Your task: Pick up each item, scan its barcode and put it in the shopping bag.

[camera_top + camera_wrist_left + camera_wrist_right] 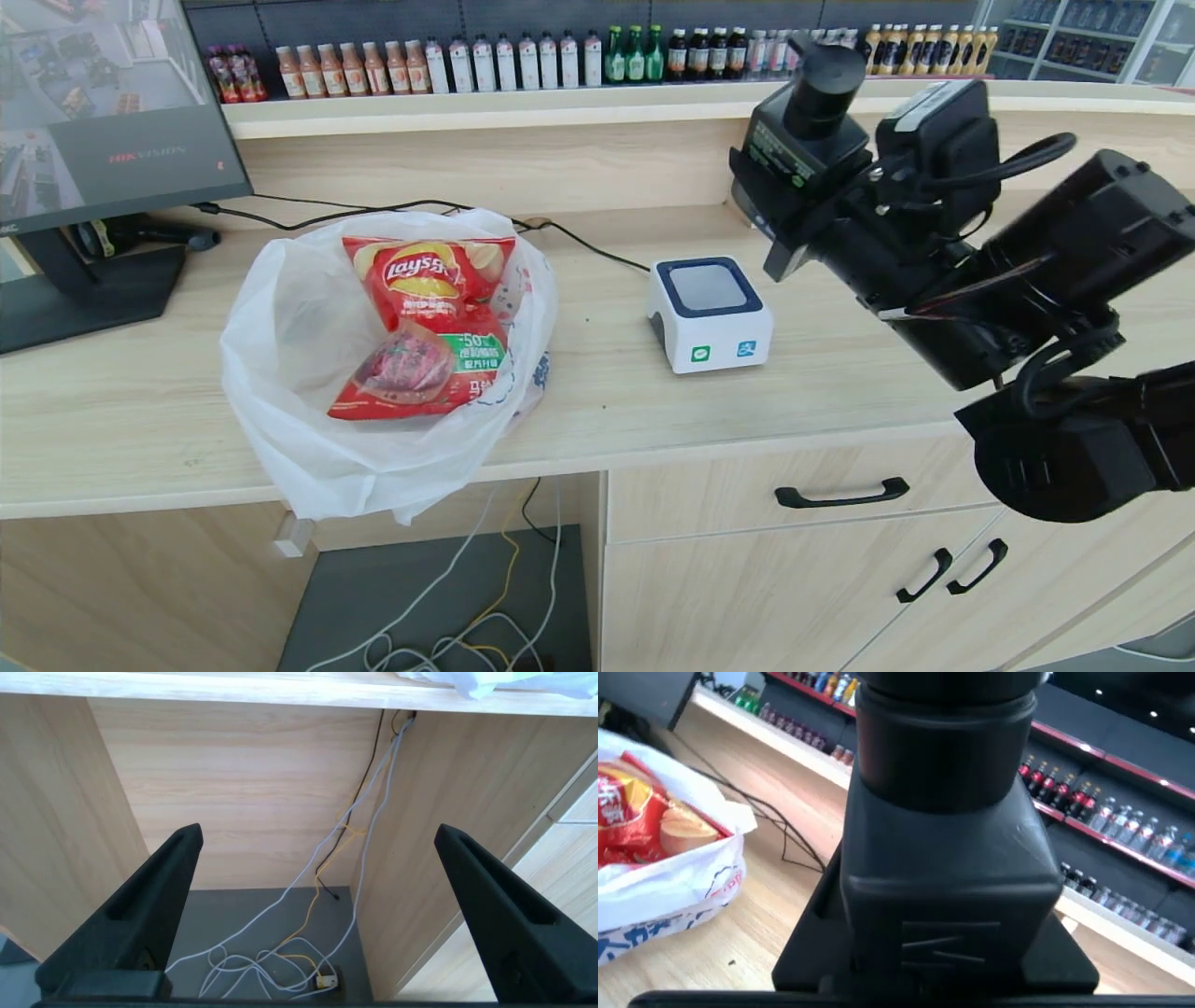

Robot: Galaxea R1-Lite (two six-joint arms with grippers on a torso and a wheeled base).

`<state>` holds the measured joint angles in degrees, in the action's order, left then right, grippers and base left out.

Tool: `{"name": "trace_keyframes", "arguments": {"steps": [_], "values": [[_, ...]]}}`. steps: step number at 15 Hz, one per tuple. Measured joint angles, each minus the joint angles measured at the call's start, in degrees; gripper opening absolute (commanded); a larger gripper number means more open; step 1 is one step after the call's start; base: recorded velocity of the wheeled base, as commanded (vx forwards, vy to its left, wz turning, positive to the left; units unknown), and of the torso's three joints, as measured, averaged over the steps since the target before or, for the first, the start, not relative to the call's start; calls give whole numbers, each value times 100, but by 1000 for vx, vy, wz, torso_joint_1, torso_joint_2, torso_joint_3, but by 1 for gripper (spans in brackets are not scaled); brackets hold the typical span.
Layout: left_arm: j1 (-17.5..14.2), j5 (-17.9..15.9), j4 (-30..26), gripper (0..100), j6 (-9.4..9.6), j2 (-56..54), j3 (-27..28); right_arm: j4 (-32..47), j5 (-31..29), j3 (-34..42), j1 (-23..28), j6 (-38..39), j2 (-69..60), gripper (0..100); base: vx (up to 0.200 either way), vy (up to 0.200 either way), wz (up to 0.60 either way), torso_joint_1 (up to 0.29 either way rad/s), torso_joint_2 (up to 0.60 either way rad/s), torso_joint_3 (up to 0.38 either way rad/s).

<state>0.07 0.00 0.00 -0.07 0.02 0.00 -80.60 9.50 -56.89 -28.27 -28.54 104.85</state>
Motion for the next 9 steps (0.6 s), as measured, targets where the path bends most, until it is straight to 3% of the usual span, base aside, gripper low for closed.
{"name": "trace_keyframes", "arguments": {"steps": [3, 9], "values": [[0, 2, 0, 100, 0, 0, 0, -720, -354, 666, 7, 588, -204, 0, 0, 0, 0, 0, 0, 0], [0, 0, 0, 100, 5, 0, 0, -934, -449, 1709, 77, 1677, -601, 0, 0, 0, 0, 0, 0, 0]]}}
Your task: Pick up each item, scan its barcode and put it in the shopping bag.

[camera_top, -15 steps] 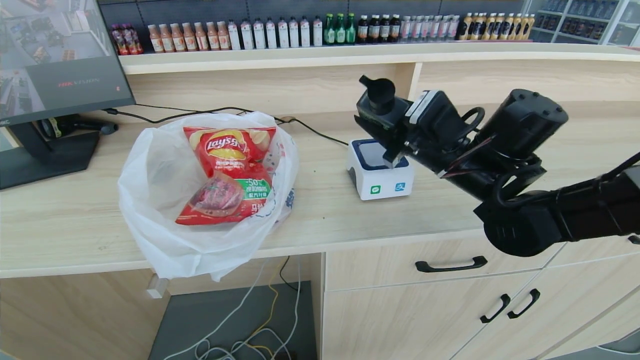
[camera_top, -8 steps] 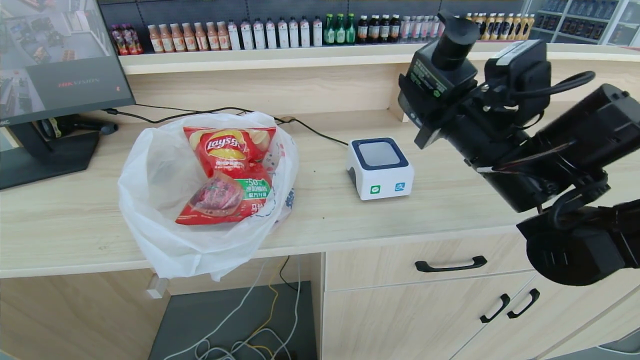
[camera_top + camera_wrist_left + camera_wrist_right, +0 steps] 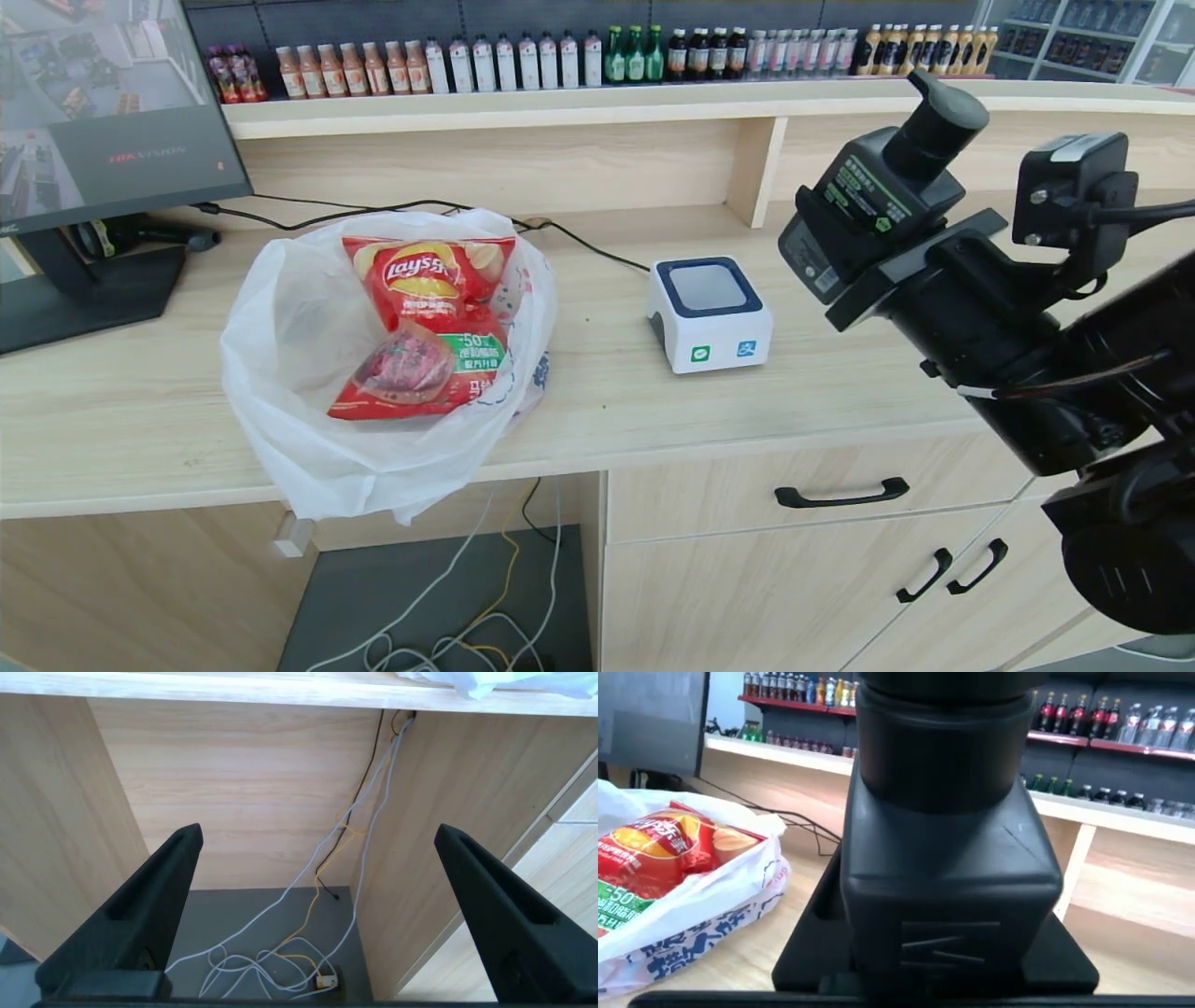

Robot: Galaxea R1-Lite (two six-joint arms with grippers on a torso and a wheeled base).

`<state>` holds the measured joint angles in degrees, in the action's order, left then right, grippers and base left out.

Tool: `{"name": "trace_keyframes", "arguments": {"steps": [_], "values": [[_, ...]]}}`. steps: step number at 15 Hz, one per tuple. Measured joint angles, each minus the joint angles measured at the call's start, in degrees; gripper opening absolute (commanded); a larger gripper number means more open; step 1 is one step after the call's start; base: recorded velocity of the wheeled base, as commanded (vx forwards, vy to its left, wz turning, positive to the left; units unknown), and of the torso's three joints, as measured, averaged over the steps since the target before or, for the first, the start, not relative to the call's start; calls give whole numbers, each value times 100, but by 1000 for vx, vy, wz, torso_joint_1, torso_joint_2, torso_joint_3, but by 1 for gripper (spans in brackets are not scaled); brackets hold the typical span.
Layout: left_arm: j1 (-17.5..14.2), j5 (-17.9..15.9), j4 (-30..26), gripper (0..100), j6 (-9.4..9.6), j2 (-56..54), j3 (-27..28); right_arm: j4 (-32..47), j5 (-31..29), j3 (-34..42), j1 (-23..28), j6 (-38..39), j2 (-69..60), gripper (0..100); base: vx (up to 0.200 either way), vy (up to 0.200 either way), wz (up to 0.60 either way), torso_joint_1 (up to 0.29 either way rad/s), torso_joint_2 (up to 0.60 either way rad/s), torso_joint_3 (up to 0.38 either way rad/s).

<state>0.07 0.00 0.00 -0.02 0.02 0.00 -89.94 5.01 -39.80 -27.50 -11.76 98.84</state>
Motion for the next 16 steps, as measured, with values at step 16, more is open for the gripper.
{"name": "trace_keyframes", "arguments": {"steps": [16], "values": [[-7, 5, -2, 100, -13, 0, 0, -9, -944, 640, 11, 791, -521, 0, 0, 63, 0, 0, 1, 1]]}}
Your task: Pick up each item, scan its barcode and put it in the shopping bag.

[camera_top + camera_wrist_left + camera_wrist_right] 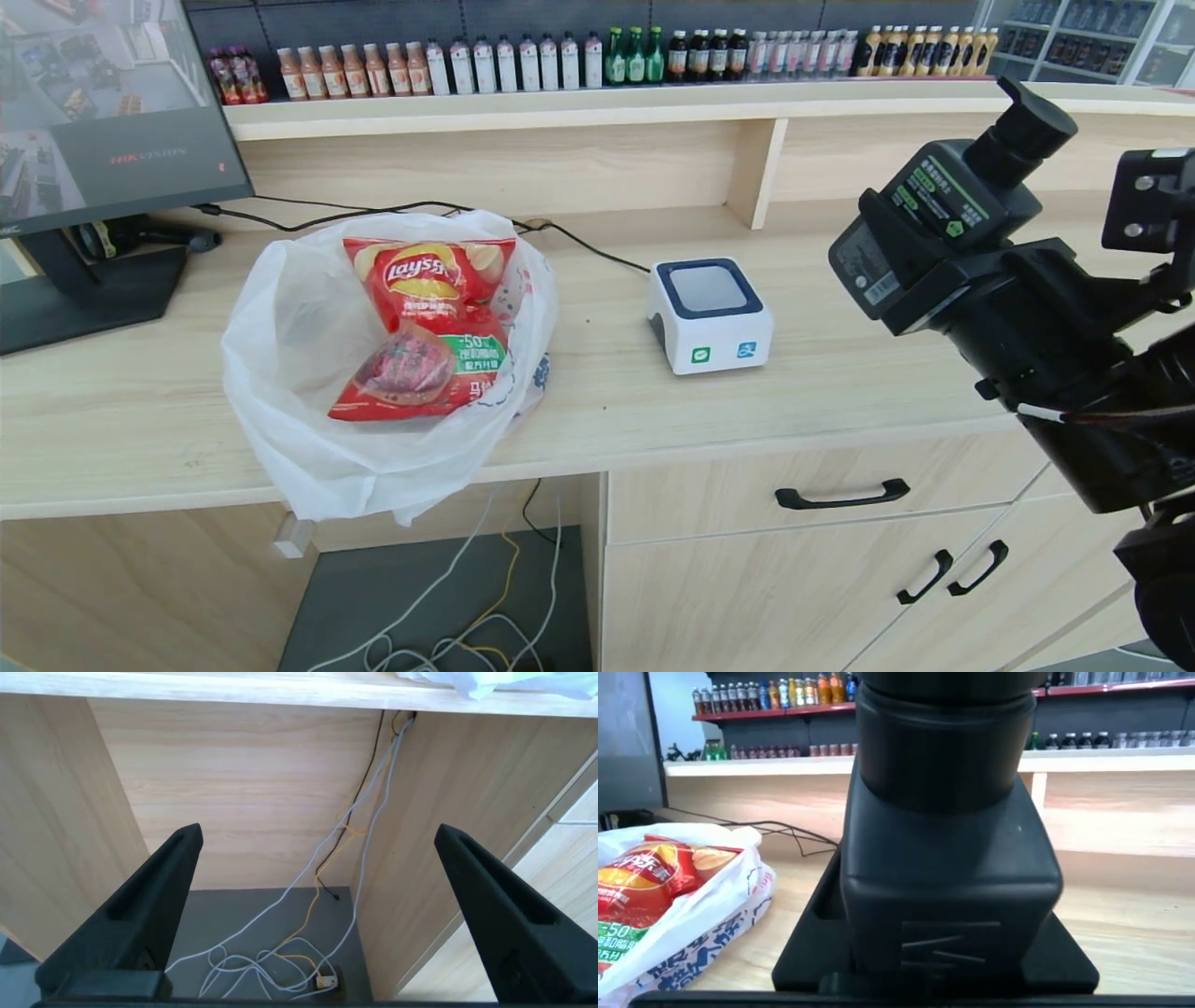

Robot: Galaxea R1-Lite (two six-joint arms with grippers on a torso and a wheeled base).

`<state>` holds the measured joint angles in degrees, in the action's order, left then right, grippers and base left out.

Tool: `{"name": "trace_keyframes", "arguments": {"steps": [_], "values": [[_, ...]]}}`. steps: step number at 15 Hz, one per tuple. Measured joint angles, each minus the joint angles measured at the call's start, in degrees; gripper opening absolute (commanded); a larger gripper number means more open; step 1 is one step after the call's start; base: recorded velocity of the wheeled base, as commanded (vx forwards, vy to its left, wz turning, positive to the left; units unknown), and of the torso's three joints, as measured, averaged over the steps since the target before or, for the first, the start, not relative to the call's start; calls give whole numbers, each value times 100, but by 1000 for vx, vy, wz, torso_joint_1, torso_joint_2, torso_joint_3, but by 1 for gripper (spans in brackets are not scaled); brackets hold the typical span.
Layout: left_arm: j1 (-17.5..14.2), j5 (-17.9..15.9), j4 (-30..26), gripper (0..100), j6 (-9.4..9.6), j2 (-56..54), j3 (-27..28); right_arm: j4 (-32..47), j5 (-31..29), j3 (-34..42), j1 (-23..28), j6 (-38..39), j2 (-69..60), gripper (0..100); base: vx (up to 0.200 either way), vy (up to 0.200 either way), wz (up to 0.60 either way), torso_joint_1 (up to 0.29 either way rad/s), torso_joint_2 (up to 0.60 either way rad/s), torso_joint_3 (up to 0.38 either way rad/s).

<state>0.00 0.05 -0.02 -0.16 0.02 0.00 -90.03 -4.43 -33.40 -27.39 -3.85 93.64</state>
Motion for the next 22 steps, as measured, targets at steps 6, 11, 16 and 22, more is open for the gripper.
{"name": "trace_keyframes", "arguments": {"steps": [6, 11, 16, 22], "values": [[0, -2, 2, 100, -5, 0, 0, 9, 2, -20, 0, 11, -6, 0, 0, 200, 0, 3, 2, 3], [0, -2, 2, 100, -6, 0, 0, 6, 2, -59, 0, 11, -17, 0, 0, 200, 0, 2, 0, 1], [13, -2, 0, 100, 21, 0, 0, 9, -4, -317, 11, -9, -28, 0, 0, 80, 0, -1, 2, 1], [5, -5, 2, 100, 16, 0, 0, -2, 2, -610, -77, -46, -15, 0, 0, 0, 0, 0, 0, 0]]}}
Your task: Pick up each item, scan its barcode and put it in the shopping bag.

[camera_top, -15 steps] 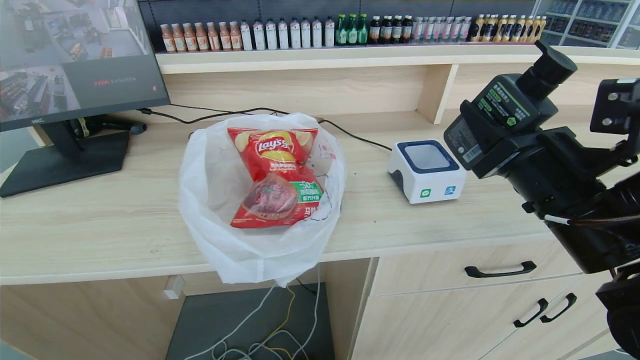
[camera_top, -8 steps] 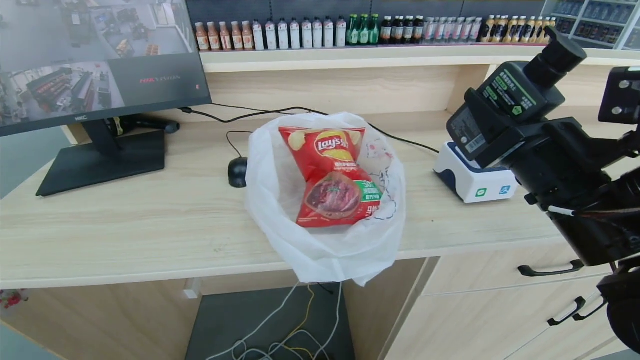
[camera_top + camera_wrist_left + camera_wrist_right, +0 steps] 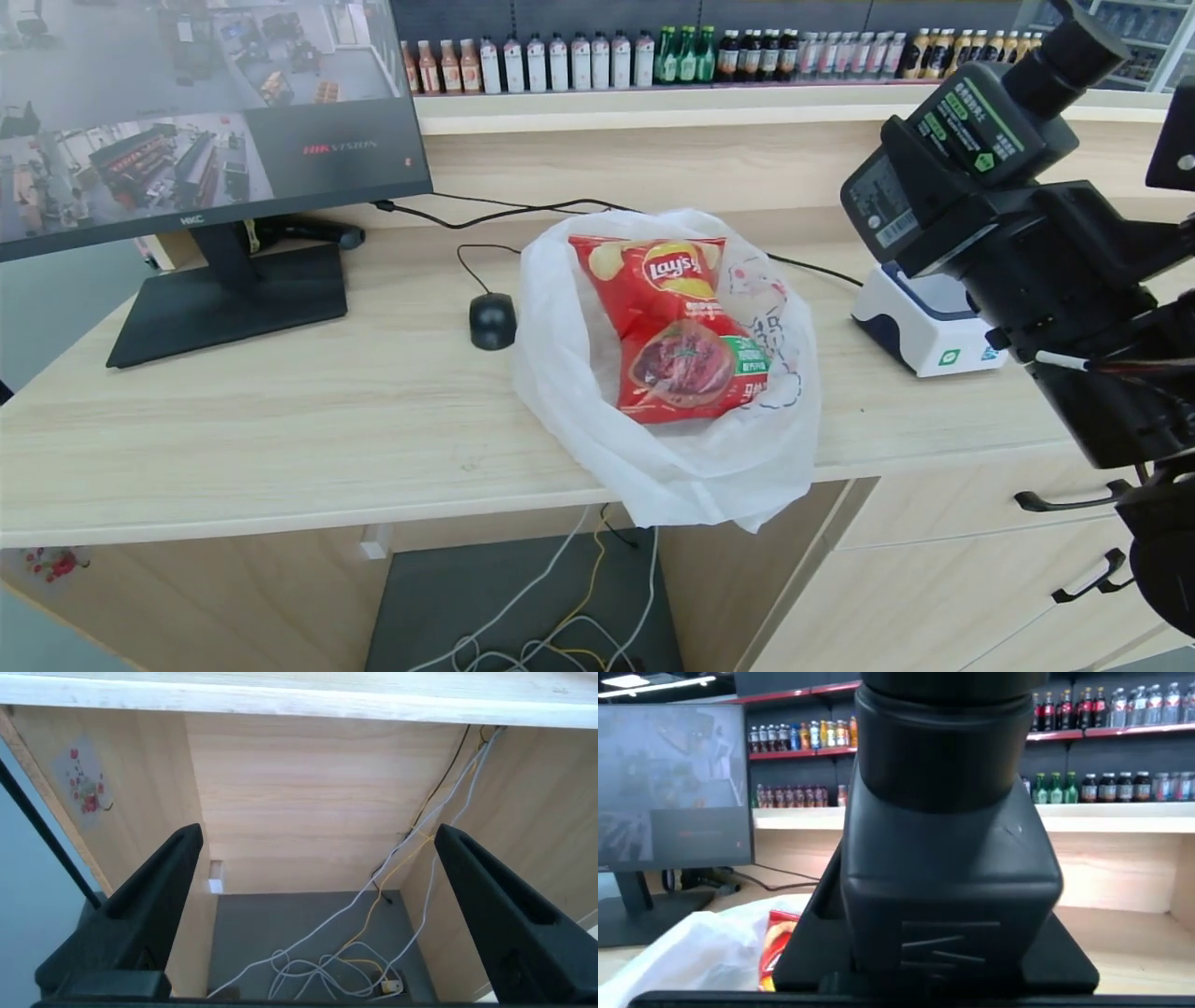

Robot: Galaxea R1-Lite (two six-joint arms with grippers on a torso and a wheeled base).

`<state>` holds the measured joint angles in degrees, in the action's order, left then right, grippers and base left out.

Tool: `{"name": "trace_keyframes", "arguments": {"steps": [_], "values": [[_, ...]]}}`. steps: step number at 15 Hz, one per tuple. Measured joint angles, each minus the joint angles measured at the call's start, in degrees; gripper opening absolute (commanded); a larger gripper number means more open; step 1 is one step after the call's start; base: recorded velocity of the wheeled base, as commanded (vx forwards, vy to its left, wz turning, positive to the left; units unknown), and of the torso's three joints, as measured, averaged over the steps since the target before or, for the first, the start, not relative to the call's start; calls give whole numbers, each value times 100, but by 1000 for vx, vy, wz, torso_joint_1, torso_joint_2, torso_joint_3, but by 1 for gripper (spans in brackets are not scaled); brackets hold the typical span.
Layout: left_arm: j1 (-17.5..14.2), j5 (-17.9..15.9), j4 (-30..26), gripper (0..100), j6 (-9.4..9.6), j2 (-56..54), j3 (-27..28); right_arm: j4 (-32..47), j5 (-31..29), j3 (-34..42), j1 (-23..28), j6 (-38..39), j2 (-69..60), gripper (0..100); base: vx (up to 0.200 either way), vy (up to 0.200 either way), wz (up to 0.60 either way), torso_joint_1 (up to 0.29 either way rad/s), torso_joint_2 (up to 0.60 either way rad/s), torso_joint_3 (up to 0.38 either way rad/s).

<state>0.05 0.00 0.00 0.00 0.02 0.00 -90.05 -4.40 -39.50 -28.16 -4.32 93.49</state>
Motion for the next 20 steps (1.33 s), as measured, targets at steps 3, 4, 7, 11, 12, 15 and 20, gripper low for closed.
{"name": "trace_keyframes", "arguments": {"steps": [3, 4, 7, 11, 12, 15, 20], "values": [[0, 2, 0, 100, 0, 0, 0, 9, 0, -176, -273, -30, 122, 0, 0, 0, 0, 0, 0, 0], [0, 0, 0, 100, 0, 0, 0, 9, -2, -232, -345, -44, 168, 0, 0, 0, 0, 0, 0, 0], [2, 0, 0, 100, 0, 0, 0, 11, 2, -419, -555, -13, 488, 0, 0, 0, 0, 0, 0, 0], [0, 2, 0, 100, 0, 0, 0, 11, 9, -612, -1012, 30, 1020, 0, 0, 0, 0, 0, 0, 0], [2, 2, 0, 100, 0, 0, 0, 13, -2, -653, -1047, 44, 1134, 0, 0, 0, 0, 0, 0, 0], [2, 0, 0, 100, 0, 0, 0, 15, 2, -774, -1003, 165, 1491, 0, 0, 0, 0, 0, 0, 0], [0, 0, 0, 100, 0, 0, 0, 2, -6, -805, -959, 213, 1871, 0, 0, 0, 0, 0, 0, 0]]}}
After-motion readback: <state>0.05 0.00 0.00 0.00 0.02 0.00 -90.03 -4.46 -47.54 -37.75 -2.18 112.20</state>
